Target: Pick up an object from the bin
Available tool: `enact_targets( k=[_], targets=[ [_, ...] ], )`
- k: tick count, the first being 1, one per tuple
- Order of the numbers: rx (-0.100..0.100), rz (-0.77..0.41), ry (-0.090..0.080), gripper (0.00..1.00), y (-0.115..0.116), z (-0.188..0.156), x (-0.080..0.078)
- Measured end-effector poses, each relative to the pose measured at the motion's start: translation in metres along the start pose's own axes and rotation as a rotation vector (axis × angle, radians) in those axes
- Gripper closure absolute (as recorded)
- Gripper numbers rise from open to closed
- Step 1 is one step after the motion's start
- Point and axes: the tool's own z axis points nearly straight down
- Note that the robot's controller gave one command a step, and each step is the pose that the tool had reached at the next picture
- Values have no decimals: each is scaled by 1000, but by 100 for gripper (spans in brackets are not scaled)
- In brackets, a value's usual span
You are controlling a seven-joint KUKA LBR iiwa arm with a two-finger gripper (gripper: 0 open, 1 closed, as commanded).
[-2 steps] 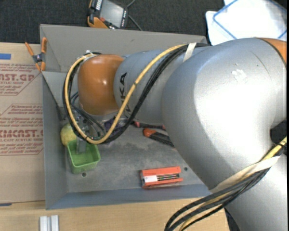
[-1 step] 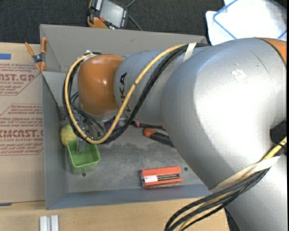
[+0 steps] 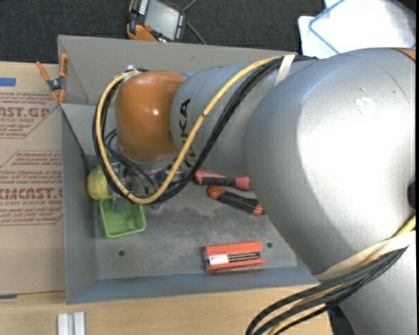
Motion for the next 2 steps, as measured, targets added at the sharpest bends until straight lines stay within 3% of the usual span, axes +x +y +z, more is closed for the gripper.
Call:
enact_targets(
  k=[1,2],
  targets=[
    [-4,0,-10,100,1,-29,-3],
    [-3,0,-6,100,1,-43,-3]
  ],
)
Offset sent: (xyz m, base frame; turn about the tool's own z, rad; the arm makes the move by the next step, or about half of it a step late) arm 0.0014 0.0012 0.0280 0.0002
